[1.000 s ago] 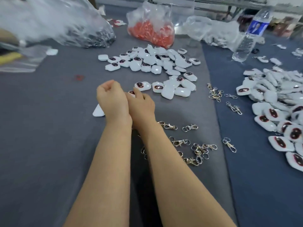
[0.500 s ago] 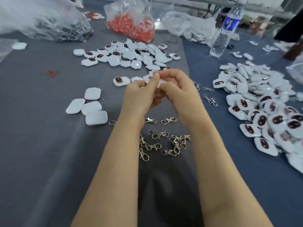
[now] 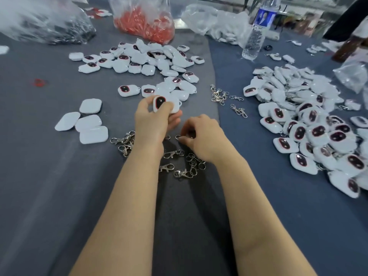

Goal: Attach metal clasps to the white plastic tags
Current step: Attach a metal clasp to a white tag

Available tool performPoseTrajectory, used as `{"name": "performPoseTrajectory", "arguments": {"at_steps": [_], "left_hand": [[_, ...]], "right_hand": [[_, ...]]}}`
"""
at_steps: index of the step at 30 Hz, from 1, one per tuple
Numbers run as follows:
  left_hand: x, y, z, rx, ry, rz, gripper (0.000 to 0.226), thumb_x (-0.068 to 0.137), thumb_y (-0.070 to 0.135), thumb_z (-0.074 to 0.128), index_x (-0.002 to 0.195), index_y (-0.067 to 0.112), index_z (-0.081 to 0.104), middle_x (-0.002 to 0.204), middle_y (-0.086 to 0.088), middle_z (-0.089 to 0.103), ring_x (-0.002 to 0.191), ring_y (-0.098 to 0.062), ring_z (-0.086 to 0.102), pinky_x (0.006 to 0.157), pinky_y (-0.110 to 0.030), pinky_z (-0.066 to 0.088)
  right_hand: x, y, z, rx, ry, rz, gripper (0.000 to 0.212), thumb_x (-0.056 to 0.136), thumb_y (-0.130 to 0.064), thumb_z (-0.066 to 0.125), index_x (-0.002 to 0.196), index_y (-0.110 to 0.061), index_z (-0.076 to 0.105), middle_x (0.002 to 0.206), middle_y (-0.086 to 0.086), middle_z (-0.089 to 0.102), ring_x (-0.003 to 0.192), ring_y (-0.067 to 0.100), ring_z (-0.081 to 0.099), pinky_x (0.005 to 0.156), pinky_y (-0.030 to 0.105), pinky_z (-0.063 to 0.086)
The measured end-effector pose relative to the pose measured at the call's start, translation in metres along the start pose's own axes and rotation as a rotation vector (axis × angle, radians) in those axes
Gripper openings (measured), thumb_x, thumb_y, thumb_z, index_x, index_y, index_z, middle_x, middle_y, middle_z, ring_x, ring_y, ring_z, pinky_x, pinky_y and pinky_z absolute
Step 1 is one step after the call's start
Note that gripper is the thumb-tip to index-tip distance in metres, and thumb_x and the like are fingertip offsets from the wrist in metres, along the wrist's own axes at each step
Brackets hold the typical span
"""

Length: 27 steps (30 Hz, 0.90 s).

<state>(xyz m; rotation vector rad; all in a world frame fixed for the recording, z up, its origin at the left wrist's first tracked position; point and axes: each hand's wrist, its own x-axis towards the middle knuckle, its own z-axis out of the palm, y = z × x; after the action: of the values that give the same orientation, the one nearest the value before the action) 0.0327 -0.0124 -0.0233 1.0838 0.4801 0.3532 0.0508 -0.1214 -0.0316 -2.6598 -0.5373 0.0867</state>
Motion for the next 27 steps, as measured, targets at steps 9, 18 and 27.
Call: {"name": "performPoseTrajectory", "arguments": {"at_steps": [9,18,27], "left_hand": [[-0.003,-0.005,0.006,0.055,-0.005,0.01,0.024,0.09,-0.001,0.05,0.11,0.013,0.047,0.089,-0.008,0.061,0.057,-0.01,0.068,0.053,-0.018,0.054],[-0.01,-0.012,0.011,0.556,-0.207,0.153,0.016,0.088,0.022,0.063,0.072,0.025,0.064,0.087,-0.016,0.068,0.091,-0.03,0.064,0.086,-0.043,0.053],[-0.002,-0.018,0.01,0.764,-0.134,0.408,0.006,0.087,0.019,0.063,0.082,0.019,0.061,0.096,-0.007,0.055,0.079,-0.01,0.044,0.069,-0.014,0.031]], "right_hand": [[0.004,0.013,-0.001,0.51,0.299,0.133,0.017,0.091,-0.019,0.059,0.079,-0.023,0.048,0.076,-0.011,0.051,0.07,0.004,0.047,0.062,0.01,0.036],[0.001,0.011,-0.009,0.771,0.41,-0.003,0.024,0.088,-0.002,0.059,0.091,-0.025,0.055,0.083,-0.008,0.056,0.074,0.002,0.052,0.068,0.007,0.042],[0.003,0.012,-0.005,0.629,0.397,-0.037,0.02,0.091,-0.004,0.056,0.095,-0.022,0.064,0.085,-0.008,0.066,0.077,0.008,0.061,0.072,0.012,0.047]]}}
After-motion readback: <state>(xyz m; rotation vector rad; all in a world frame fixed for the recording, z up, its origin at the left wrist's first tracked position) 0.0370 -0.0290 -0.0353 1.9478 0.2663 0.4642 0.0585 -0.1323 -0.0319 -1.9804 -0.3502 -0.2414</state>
